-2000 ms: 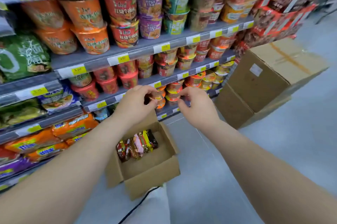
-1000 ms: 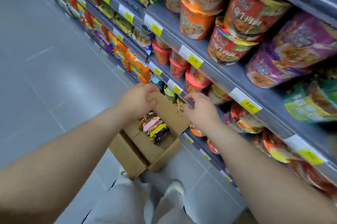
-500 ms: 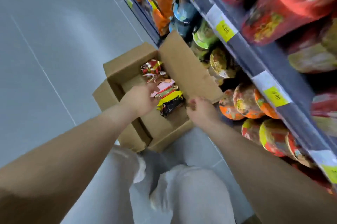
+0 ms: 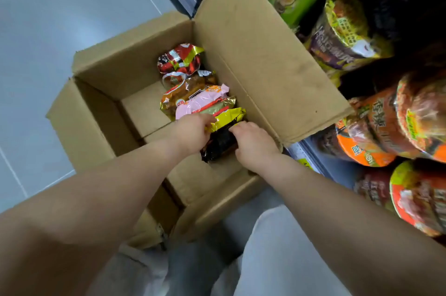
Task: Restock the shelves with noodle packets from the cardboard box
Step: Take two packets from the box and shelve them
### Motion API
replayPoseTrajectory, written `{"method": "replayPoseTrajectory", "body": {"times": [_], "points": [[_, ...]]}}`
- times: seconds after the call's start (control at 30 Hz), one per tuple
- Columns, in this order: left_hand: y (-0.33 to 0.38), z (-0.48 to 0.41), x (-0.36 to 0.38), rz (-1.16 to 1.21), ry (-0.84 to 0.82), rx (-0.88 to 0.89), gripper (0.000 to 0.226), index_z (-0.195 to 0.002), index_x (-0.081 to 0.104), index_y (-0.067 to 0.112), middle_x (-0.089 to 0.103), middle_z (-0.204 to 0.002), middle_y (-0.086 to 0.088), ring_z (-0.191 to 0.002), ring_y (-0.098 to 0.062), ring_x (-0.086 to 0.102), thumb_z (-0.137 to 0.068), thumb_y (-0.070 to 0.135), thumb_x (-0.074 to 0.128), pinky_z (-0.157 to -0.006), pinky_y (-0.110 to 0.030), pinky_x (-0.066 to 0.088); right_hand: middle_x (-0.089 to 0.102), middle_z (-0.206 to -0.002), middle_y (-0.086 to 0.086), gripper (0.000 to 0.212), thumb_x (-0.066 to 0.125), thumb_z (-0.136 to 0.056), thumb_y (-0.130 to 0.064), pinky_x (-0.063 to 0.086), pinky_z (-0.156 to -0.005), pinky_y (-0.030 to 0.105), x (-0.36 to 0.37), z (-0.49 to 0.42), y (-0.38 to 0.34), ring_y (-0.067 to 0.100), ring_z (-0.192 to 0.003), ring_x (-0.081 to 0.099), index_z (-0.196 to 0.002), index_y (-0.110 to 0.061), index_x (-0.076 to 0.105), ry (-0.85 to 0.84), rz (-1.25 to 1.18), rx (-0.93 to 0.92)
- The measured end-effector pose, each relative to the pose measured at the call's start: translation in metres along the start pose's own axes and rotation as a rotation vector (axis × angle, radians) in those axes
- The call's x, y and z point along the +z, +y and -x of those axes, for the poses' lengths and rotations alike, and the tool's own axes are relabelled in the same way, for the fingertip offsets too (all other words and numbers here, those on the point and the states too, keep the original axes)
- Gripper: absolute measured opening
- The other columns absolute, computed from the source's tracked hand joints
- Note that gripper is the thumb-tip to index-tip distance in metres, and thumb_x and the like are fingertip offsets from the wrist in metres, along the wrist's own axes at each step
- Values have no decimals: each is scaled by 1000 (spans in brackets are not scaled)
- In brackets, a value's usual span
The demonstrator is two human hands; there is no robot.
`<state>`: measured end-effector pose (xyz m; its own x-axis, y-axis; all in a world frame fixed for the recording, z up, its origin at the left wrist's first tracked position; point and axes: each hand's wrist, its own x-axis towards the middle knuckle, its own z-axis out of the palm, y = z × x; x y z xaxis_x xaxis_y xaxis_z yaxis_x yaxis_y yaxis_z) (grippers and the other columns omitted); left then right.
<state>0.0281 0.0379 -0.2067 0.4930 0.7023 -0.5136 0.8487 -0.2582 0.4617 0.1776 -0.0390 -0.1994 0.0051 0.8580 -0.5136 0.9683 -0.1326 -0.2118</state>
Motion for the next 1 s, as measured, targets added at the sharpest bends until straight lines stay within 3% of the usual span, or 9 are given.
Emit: {"method": "replayPoseTrajectory", "body": {"times": [0.1,0.2,0.4,0.53,0.63,0.73,0.83,0.93,1.0], "points": [[-2,-3,12,-95,-3,7,55,-135,48,17,50,-127,-9,-113,-31,52,-83,19,66,-92,-40,47,47,-116,9,44,60,-79,-13,36,-89,37,11,2,1,29,-110,42,-121,-14,49,23,164,-21],[0,-8,16,-234,0,28,67,-134,44,12,46,-122,-10,-108,-31,52,-77,31,75,-86,-40,49,43,-115,11,38,60,-77,-14,33,-89,37,21,-1,3,31,-109,39,-113,-16,52,16,289,-71],[2,-15,39,-593,162,119,49,-123,45,12,51,-118,-8,-107,-28,48,-82,25,67,-89,-36,42,53,-114,7,33,51,-83,-12,17,-112,40,30,-14,9,28,-117,41,-116,-15,56,39,223,-188],[4,-18,43,-575,169,111,40,-120,52,12,54,-115,-7,-107,-29,50,-84,24,64,-89,-35,40,56,-113,6,33,46,-86,-8,14,-115,40,34,-15,11,27,-118,44,-117,-16,54,18,208,-154],[0,-21,34,-411,131,79,45,-122,56,13,53,-113,-8,-106,-29,49,-80,24,66,-89,-37,43,58,-112,5,35,48,-85,-9,15,-114,37,30,-17,11,26,-116,46,-118,-18,54,1,163,-125],[-2,-15,8,-193,79,27,55,-128,56,18,50,-115,-8,-109,-29,49,-76,23,70,-88,-36,46,59,-112,6,35,55,-84,-15,27,-105,34,14,-10,10,27,-113,47,-119,-18,56,-9,29,-59],[5,6,-36,-138,-5,25,55,-132,51,19,49,-125,-9,-111,-28,52,-81,24,69,-90,-32,44,60,-111,6,36,60,-81,-20,38,-94,33,-14,10,5,27,-111,49,-118,-20,58,-14,-89,34],[16,38,-93,-106,-9,7,49,-131,51,20,58,-105,-6,-100,-29,58,-85,24,66,-75,-30,44,61,-109,8,36,62,-79,-23,45,-91,39,-56,38,-14,29,-110,51,-115,-21,59,-9,-218,171],[27,63,-138,-97,41,-8,48,-130,52,20,62,-106,-8,-101,-30,59,-84,24,67,-77,-33,46,62,-108,9,33,62,-80,-23,46,-90,38,-95,61,-32,30,-109,52,-113,-18,60,11,-276,230]]}}
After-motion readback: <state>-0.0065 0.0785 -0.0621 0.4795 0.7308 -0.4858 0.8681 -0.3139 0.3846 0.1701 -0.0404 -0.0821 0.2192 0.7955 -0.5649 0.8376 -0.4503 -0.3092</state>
